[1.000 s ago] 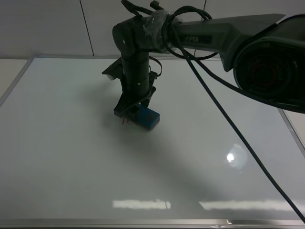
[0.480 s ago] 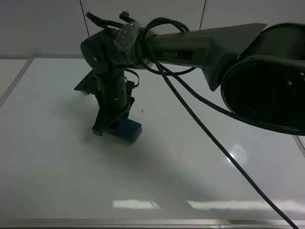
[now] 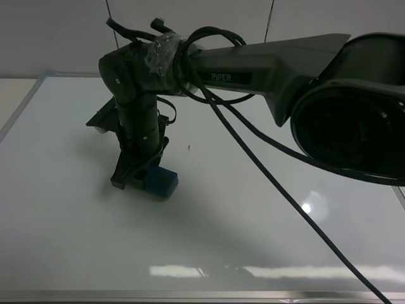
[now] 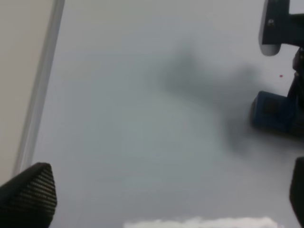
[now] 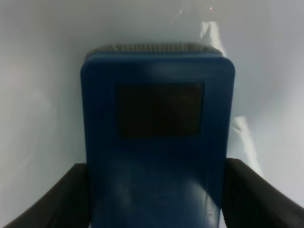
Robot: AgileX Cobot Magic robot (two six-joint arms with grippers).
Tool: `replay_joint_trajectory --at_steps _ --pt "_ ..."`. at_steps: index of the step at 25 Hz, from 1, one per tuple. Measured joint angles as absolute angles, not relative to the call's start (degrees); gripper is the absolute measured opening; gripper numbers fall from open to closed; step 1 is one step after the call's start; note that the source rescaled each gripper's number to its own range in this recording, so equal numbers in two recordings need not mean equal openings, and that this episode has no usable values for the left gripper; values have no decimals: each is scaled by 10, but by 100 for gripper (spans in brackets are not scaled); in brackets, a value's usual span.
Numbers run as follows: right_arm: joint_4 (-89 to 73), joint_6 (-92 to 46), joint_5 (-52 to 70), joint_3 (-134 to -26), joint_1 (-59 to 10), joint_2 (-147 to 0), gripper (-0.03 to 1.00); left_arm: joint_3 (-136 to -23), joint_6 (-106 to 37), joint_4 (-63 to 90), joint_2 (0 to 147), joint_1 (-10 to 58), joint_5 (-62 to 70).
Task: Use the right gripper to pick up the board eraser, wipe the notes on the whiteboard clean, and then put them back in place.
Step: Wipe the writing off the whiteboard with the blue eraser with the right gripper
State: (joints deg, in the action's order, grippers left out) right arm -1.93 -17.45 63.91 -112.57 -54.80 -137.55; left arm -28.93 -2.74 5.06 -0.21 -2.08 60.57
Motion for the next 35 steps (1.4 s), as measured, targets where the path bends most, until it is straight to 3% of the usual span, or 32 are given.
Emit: replay_joint_trajectory --at_steps 20,35 --pt "-5 -166 649 -1130 -378 -1374 3 -289 -27 51 -2 -21 606" --pt "30 -164 661 -1131 -385 -1374 3 -289 -27 51 -2 -21 606"
